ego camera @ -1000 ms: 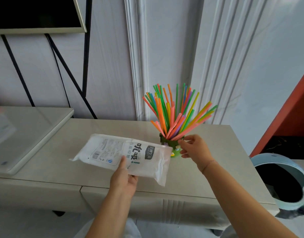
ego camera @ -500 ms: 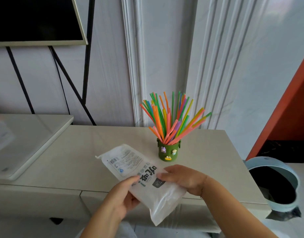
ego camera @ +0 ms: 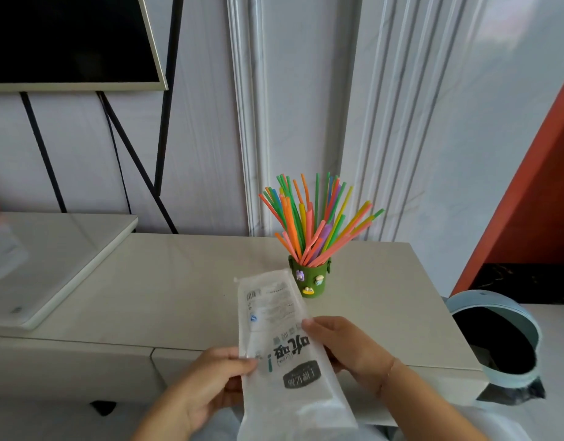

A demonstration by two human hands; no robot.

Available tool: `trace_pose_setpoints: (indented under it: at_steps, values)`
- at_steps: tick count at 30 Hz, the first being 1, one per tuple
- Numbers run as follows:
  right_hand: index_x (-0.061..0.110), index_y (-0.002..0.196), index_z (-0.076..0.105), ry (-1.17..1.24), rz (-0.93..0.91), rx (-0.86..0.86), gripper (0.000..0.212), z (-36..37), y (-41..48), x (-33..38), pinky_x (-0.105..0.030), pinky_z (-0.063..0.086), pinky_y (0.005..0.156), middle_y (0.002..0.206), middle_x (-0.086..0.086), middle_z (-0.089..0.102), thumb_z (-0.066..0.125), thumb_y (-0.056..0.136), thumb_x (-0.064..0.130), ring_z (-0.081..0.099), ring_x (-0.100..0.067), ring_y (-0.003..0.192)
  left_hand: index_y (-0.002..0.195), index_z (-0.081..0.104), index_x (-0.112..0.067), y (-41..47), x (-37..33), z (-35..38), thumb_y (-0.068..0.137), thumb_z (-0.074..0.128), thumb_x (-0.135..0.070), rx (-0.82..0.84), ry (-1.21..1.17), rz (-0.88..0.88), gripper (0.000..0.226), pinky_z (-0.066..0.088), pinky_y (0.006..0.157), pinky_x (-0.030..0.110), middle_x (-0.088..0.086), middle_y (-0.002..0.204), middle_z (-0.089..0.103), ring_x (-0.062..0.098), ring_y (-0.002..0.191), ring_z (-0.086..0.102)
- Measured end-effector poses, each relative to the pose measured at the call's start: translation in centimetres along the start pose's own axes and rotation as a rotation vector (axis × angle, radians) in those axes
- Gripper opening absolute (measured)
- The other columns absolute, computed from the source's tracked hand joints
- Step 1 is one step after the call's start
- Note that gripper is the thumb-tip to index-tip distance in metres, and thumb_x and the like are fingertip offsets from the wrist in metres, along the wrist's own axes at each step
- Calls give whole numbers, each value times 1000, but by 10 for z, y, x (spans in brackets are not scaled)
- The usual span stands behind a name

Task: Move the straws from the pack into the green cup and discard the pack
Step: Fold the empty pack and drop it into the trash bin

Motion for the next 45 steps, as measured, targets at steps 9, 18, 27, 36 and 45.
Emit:
trace_pose_setpoints:
  at_steps: [9, 18, 27, 36, 45]
  values:
    - [-3, 111, 63, 243, 44, 65, 30, 11, -17, -20, -54, 45, 96, 107, -27, 69, 53, 94, 19, 63, -45, 101, 101, 70, -1, -12, -9, -5, 90, 61, -13, -86, -38, 113, 18, 59, 61, 37, 21, 89, 74, 29, 72, 73]
    - [0, 114, 62, 257, -4, -9, 30, -3, -29, -22, -57, 47, 95, 109, -20, 70, 52, 95, 20, 65, -40, 102, 100, 73, -7, -14, -7, 22, 83, 69, -35, 56, 55, 77, 34, 57, 73, 38, 14, 99, 75, 27, 86, 72]
    - [2, 111, 67, 332, -14, 175, 39, 7, -44, -28, -50, 52, 89, 112, -26, 67, 69, 82, 29, 65, -41, 102, 93, 76, -13, -2, -23, 22, 84, 67, -42, -108, 24, 124, 31, 57, 67, 33, 8, 89, 77, 26, 82, 74]
    - [10, 110, 66, 212, -149, 2, 22, -36, -49, -22, -25, 31, 45, 88, -29, 67, 51, 94, 13, 41, -17, 44, 101, 75, -7, -4, 0, 36, 85, 68, -14, 123, 94, 102, 19, 57, 66, 32, 15, 98, 75, 27, 86, 73]
    - [7, 80, 76, 230, -164, -88, 37, -45, -53, -20, -30, 26, 60, 78, -25, 51, 43, 89, -8, 39, -31, 69, 99, 73, 2, -1, 4, 46, 71, 62, -10, 150, -202, -3, 32, 58, 60, 35, 27, 95, 71, 32, 75, 70]
Point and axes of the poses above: each hand's wrist, its own y-axis towards the middle knuckle, its own z-axis out of the palm, x = y × z, the point moved 9 cm from there along y, towards the middle knuckle
